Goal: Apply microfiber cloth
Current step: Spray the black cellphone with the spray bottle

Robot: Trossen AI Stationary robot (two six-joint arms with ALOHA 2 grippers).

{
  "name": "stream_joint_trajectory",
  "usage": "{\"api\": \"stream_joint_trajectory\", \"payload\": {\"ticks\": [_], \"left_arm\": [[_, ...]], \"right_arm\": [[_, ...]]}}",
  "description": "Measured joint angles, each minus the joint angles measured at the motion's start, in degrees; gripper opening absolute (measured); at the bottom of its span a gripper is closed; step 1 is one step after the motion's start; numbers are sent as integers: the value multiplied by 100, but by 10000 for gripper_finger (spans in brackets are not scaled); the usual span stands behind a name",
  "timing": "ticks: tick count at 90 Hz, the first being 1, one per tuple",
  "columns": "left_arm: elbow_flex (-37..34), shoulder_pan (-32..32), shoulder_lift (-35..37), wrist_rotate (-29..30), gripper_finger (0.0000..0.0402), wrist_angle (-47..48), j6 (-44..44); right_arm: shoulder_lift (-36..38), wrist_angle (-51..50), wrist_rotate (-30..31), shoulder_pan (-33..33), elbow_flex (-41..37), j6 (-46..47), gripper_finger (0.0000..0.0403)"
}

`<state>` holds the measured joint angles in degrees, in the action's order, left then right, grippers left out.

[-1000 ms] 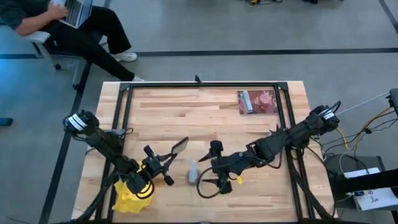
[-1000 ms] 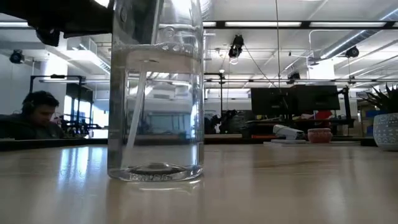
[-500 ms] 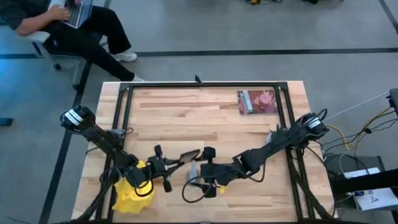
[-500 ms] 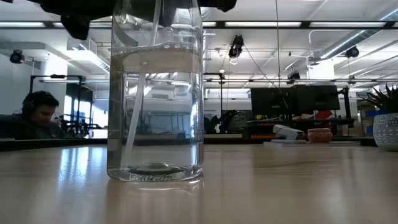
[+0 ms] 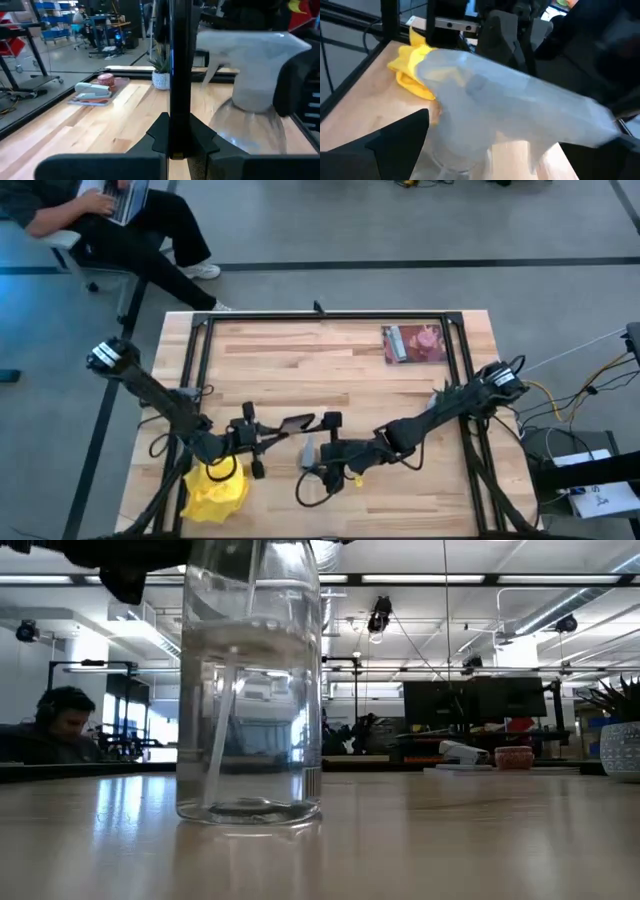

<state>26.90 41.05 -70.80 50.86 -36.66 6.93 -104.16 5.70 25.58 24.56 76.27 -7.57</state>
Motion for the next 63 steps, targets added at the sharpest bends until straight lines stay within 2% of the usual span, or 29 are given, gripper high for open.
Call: {"api": "stream_joint_trajectory", "payload": {"ticks": [13, 41, 63], "left_arm": [[-480, -19, 342, -354, 12, -295, -2], [-881, -19, 543, -398, 12, -705, -167], [-881, -19, 537, -397, 14, -734, -226]], "right_arm": [[0, 317, -180, -108, -99, -37, 386], [160, 334, -117, -172, -69, 35, 383], [152, 547, -1027, -410, -59, 157, 383]]}}
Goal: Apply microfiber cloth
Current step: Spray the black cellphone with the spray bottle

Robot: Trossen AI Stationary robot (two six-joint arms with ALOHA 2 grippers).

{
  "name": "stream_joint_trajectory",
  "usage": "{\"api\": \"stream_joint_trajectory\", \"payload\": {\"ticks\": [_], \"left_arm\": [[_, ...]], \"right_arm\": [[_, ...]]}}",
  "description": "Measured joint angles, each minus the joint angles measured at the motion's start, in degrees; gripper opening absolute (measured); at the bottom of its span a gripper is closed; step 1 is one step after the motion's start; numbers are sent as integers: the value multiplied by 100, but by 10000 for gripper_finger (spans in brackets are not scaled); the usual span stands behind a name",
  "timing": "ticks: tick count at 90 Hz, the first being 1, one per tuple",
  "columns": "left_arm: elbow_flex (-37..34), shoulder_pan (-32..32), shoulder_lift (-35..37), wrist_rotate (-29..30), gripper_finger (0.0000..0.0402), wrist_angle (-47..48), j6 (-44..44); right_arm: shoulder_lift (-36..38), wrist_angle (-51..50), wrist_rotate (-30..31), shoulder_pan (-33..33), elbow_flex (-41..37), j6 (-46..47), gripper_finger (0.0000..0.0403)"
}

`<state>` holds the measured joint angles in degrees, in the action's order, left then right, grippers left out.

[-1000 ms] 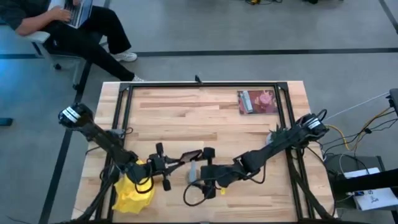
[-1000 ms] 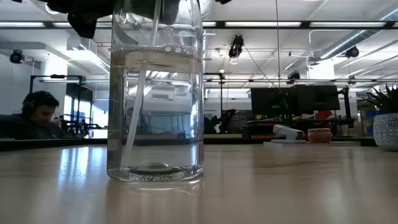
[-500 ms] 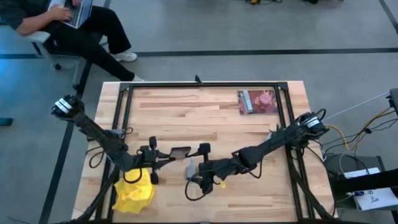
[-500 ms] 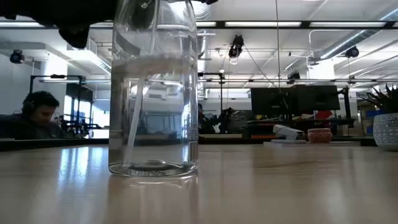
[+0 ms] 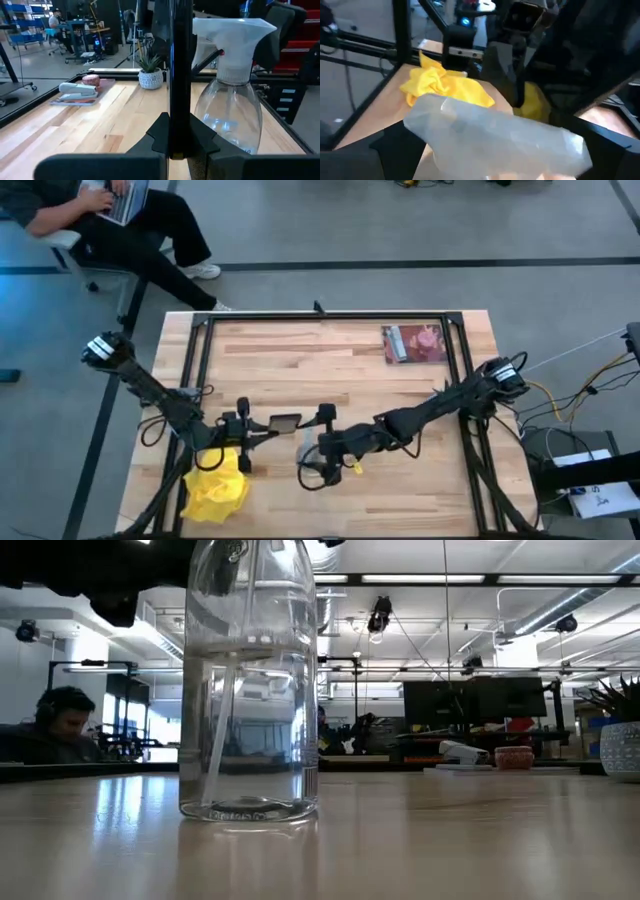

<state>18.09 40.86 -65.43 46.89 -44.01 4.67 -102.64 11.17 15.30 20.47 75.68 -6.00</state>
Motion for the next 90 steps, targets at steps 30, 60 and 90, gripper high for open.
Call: {"api": "stream_joint_trajectory", "payload": {"ticks": [30, 60, 90], "left_arm": [[0, 0, 0, 0, 15, -17, 52], [0, 1, 0, -116, 15, -169, 96], [2, 0, -7, -109, 15, -166, 186]], "right_arm": [[-41, 425, -798, -115, -2, -353, 382], [-43, 639, -1448, -190, -2, -687, 382], [311, 121, -612, 12, 63, -824, 382]]}}
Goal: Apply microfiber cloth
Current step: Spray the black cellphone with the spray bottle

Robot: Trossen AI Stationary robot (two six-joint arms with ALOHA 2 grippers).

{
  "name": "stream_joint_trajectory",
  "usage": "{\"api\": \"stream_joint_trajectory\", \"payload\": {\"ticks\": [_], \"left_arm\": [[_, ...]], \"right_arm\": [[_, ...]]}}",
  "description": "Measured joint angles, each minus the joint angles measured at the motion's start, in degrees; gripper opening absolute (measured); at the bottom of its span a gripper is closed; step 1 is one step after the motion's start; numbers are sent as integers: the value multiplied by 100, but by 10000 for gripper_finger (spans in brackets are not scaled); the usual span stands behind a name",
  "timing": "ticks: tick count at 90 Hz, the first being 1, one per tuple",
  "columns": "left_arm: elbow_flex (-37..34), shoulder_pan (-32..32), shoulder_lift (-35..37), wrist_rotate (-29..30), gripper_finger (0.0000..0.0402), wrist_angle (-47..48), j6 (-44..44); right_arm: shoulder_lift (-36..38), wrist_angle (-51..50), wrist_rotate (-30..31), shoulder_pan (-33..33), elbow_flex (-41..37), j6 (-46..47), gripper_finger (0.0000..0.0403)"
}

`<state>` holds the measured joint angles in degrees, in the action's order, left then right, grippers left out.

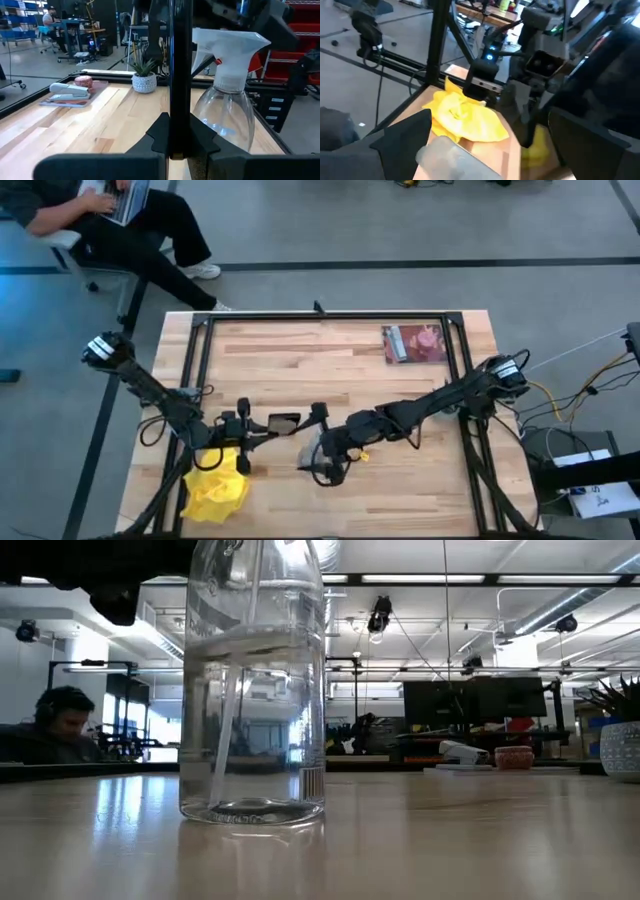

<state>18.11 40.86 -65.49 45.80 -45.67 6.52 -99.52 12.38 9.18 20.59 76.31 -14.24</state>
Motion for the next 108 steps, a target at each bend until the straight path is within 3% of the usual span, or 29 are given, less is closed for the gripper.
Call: {"api": "stream_joint_trajectory", "payload": {"ticks": [29, 38, 45, 61, 81, 94, 108], "left_arm": [[0, -45, 0, -33, 15, 127, -110], [0, -253, 0, -39, 15, 121, -166], [0, -556, 0, -337, 15, 121, -227], [0, -1601, 0, -1897, 15, 68, -240], [0, -2589, 0, -3618, 15, 74, -270], [0, -2840, 0, -3877, 15, 74, -275], [0, -2855, 0, -3911, 15, 99, -306]], "right_arm": [[186, -1011, 2799, 1067, 121, 670, 382], [186, -1171, 3299, 1324, 115, 1210, 382], [186, -1078, 3433, 1445, 61, 1660, 382], [188, -1020, 3521, 1463, -242, 2384, 382], [-64, -550, 3670, 1322, -483, 2517, 382], [-251, -230, 3626, 1192, -502, 2364, 382], [-352, 70, 3002, 939, -505, 2544, 382]]}}
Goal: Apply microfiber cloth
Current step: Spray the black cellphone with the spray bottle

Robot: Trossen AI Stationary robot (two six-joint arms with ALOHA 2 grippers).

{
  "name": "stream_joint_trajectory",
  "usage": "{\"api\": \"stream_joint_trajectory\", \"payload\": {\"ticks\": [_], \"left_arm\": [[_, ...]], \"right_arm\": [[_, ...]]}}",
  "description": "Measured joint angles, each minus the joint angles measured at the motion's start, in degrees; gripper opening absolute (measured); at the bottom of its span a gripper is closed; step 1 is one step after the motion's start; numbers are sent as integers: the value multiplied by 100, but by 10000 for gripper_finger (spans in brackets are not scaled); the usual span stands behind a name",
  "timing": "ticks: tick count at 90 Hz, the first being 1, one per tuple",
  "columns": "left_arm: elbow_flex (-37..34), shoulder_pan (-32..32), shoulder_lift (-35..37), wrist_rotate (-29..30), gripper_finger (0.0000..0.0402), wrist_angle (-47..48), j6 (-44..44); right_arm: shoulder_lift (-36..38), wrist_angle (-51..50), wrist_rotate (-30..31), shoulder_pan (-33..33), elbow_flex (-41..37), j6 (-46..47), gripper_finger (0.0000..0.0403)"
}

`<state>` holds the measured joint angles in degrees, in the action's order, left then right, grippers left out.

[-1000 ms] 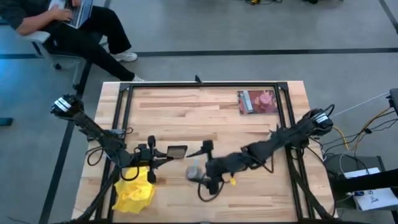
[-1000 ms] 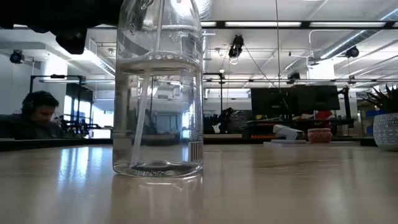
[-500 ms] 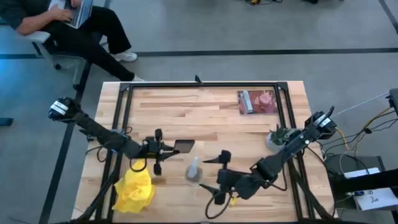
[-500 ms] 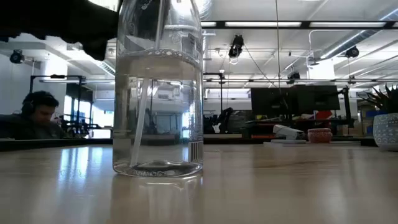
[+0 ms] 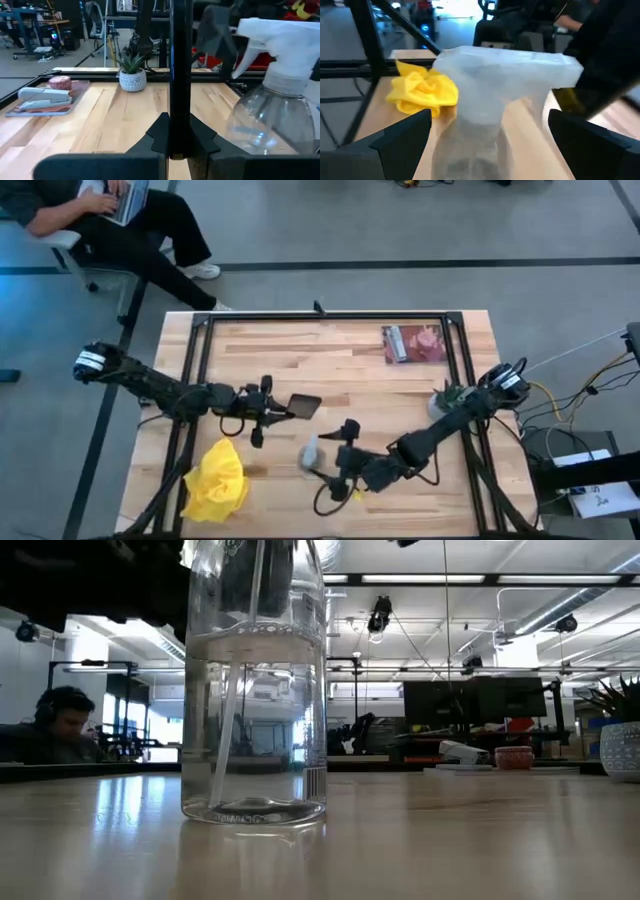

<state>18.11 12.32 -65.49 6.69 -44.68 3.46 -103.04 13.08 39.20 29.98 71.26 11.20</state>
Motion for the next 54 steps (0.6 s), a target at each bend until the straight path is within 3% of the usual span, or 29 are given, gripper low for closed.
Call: {"api": "stream_joint_trajectory", "payload": {"ticks": [36, 54], "left_arm": [[0, 0, 0, -7, 15, 157, -29], [0, 2, -83, -361, 15, -33, -131]], "right_arm": [[-186, 330, -22, -135, 40, -6, 382], [-248, 363, -15, -107, 38, 21, 382]]}}
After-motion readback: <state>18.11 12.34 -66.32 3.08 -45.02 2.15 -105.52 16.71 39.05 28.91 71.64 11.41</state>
